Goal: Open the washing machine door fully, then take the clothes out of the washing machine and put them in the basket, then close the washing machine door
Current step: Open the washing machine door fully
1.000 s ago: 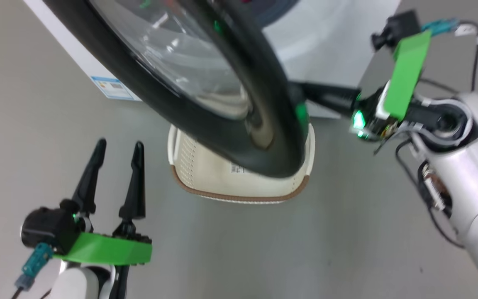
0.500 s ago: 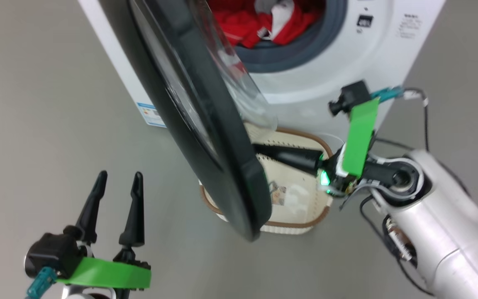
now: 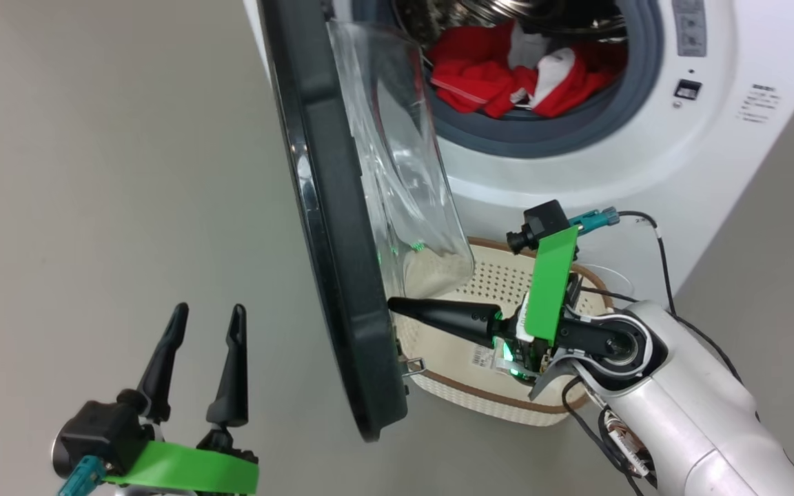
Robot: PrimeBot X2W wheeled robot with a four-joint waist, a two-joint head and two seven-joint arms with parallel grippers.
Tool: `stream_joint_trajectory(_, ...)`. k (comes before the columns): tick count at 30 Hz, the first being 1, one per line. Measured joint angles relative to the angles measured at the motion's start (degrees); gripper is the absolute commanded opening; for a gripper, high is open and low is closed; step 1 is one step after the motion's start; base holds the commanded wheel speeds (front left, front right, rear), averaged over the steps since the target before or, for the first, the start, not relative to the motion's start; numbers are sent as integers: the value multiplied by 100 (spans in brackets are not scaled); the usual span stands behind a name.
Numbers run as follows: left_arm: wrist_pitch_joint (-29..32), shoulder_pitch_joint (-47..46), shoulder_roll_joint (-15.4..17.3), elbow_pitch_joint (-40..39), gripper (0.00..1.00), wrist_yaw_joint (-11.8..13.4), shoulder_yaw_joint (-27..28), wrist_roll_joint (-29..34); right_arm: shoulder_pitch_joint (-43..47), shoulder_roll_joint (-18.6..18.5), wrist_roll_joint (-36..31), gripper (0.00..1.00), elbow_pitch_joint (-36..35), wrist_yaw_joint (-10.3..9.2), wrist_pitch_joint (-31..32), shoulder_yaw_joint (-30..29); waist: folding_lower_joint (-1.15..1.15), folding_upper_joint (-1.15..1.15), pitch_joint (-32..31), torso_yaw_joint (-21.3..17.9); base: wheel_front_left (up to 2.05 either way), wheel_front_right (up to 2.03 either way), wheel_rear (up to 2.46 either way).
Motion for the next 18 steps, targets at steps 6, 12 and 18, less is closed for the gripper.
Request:
stream_joint_trajectory(6, 0, 22, 2, 29, 100, 0, -62, 0, 25, 21, 0, 0, 115, 0, -110, 189, 0, 0, -122, 314, 0, 0, 0)
stream_joint_trajectory(12, 0, 104, 10, 120, 100, -1, -174, -43, 36, 32, 80, 0, 182, 0, -319, 424, 0, 0, -209, 605, 0, 0, 0)
stream_joint_trajectory(18, 0, 104, 13, 147, 100, -3, -176, -49, -1, 41, 163, 0, 236, 0, -480, 716, 0, 0, -238, 795, 0, 0, 0)
